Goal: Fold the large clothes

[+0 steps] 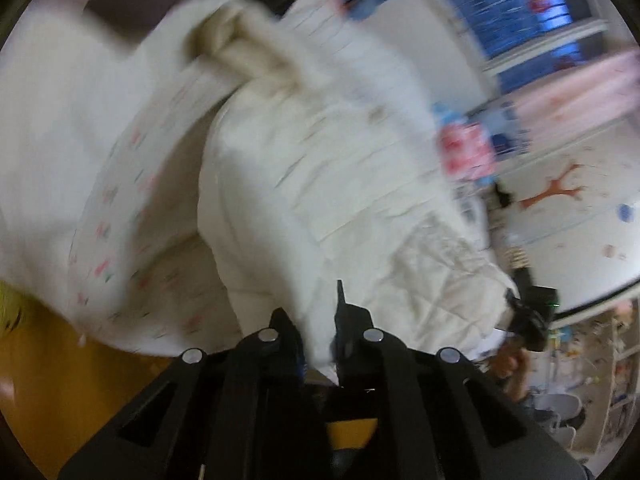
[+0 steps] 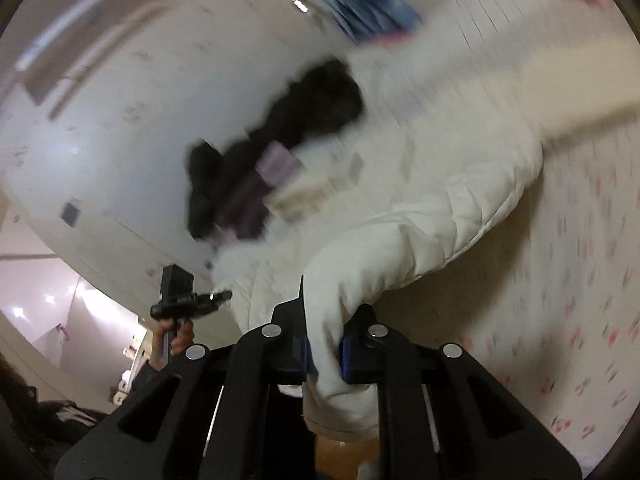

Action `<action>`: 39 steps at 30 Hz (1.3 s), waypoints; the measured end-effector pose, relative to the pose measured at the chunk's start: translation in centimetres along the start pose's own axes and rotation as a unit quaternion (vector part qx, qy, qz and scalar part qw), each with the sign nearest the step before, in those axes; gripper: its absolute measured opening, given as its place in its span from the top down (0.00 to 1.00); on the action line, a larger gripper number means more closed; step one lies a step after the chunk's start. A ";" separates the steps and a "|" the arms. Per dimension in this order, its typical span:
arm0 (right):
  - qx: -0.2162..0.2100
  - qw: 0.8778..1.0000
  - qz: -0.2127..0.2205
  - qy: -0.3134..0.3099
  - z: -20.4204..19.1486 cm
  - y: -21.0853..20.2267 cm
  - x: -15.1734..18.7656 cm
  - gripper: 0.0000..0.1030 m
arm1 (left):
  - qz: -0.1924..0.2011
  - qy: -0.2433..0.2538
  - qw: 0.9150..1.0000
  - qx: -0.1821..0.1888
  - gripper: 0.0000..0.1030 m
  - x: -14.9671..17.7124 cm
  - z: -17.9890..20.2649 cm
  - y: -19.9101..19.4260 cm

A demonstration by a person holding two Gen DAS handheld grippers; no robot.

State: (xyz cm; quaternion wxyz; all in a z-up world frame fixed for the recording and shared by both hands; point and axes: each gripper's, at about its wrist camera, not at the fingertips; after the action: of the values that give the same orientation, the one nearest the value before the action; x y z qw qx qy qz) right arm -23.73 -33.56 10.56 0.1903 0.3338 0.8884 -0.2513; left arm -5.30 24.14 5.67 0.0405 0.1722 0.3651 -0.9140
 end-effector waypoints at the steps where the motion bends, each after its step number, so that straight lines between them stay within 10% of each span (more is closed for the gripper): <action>1: -0.002 1.000 0.006 -0.008 -1.0 -1.0 -0.7 0.89 | 0.010 0.013 1.000 0.009 0.90 -0.1 1.5 -1.3; 6: 0.043 0.998 -0.041 -0.014 -1.0 -4.5 1.1 0.87 | -0.028 0.036 0.999 -0.006 0.89 1.4 1.8 -2.9; 11: 0.152 0.974 -0.163 0.031 5.3 -3.8 7.0 0.81 | -0.128 0.005 0.984 -0.127 0.84 3.3 -5.1 -0.6; 14: 0.130 0.987 -0.076 0.048 6.4 -7.2 4.7 0.74 | -0.079 0.023 0.983 -0.165 0.81 1.6 -4.1 -2.8; 17: 0.144 0.989 -0.002 0.025 6.1 -7.3 -0.3 0.46 | -0.020 0.106 0.967 -0.233 0.61 -1.7 1.5 -2.8; 22: 0.173 0.981 0.079 0.028 10.0 -2.9 -9.4 0.42 | 0.124 0.207 0.957 -0.164 0.08 -6.6 10.5 1.4; 28: 0.158 0.935 0.225 0.225 25.6 -8.5 -11.6 0.41 | 0.186 0.186 0.961 -0.090 0.07 -11.5 15.1 16.2; 33: 0.193 0.886 0.306 0.290 35.1 -15.9 -11.8 0.41 | 0.191 0.105 0.969 -0.119 0.07 -12.9 13.2 24.5; 39: 0.167 0.863 0.356 0.317 44.3 -19.6 -14.6 0.41 | 0.175 0.055 0.973 -0.139 0.07 -11.5 9.8 27.9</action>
State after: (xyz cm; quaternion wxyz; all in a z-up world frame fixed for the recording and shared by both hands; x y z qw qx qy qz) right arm -19.37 -78.98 -11.26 -0.0841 0.7162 0.6657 -0.1918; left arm 8.30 -3.50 -1.98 0.2028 0.2762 0.4548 -0.8220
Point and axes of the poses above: each gripper's, at about its wrist camera, not at the fingertips, and y roughly the way its jaws point, z to its right, x to its underside
